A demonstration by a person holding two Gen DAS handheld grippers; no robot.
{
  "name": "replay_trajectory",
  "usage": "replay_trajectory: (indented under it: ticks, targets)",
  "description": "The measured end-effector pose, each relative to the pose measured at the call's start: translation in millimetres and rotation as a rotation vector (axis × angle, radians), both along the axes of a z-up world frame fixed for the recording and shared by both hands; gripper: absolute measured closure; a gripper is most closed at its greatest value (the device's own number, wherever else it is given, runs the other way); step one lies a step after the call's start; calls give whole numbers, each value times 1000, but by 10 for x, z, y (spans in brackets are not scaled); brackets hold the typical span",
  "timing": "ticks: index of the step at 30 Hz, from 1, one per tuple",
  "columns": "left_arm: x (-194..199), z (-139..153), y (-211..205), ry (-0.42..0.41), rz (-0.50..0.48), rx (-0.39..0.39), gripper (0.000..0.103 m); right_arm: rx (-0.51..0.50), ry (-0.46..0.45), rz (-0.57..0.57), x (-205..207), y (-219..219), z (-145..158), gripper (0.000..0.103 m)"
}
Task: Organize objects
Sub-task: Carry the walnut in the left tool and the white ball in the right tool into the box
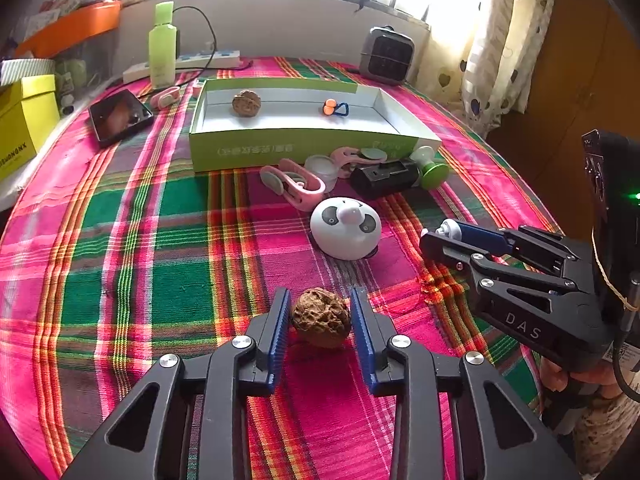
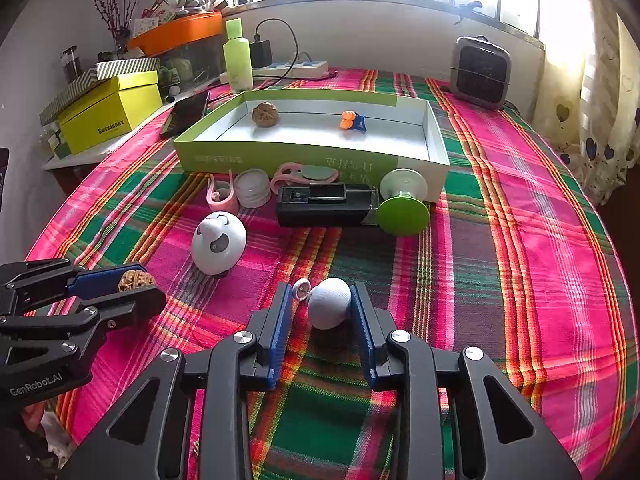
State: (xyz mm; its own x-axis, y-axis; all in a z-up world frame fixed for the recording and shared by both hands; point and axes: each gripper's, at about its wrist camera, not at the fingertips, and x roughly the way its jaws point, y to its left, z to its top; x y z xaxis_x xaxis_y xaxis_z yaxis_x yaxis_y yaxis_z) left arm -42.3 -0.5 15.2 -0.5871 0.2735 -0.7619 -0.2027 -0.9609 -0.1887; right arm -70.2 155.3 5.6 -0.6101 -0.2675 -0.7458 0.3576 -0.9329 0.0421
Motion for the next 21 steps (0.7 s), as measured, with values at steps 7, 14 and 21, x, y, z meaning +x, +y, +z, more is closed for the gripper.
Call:
replay_trajectory:
  ticks: [7,14,21]
  targets:
    - [-8,3,-7,1,2,-2,74,-13,5,-4,4,12,16,72]
    - [-46,29,-22,7,14,0,74,-23,3,0,11,21,17,72]
    - [-96,59,-28,16,18,-2,74,-40,7,3,4,32,39,72]
